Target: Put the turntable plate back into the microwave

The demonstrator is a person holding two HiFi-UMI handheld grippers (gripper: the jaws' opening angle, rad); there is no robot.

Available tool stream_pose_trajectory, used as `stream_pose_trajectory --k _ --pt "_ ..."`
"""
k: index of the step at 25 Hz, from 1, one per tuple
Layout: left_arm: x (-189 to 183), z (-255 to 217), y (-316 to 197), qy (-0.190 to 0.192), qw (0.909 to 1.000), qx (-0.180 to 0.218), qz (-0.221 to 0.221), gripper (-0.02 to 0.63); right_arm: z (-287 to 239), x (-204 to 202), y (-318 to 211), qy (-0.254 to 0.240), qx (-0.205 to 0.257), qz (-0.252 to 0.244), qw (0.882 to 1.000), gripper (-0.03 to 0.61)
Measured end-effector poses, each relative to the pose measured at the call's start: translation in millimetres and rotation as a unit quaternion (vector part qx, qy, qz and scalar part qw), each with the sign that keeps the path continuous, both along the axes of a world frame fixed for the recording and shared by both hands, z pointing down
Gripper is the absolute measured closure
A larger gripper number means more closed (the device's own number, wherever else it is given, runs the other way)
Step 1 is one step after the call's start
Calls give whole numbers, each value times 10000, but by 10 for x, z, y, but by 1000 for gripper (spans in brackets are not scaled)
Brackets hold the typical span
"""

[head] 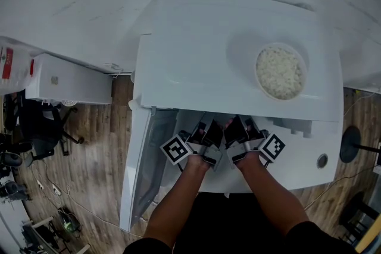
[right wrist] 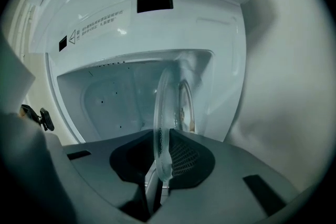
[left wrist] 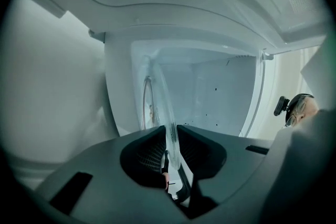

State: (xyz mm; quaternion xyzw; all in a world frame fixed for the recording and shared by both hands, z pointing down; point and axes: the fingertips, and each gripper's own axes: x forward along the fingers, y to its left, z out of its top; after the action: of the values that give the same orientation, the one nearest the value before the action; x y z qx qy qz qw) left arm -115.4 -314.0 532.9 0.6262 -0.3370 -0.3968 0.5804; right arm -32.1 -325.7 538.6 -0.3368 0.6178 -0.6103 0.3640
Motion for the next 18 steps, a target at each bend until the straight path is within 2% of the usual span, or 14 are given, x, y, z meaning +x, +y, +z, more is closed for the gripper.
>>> stream_pose_trajectory --k 5,12,14,18 --pt "24 -26 -77 266 9995 -137 -106 534 -51 17 -71 344 21 -46 9994 495" --pt "54 -19 -138 167 9996 -180 -163 540 -79 -15 114 858 -101 -414 9954 515" --pt "66 -32 -157 83 9997 -157 -156 538 -58 -29 160 832 -174 -466 9953 506" --pt "84 -28 -183 -249 9995 -175 -102 537 -14 -9 126 303 -450 -289 9981 518"
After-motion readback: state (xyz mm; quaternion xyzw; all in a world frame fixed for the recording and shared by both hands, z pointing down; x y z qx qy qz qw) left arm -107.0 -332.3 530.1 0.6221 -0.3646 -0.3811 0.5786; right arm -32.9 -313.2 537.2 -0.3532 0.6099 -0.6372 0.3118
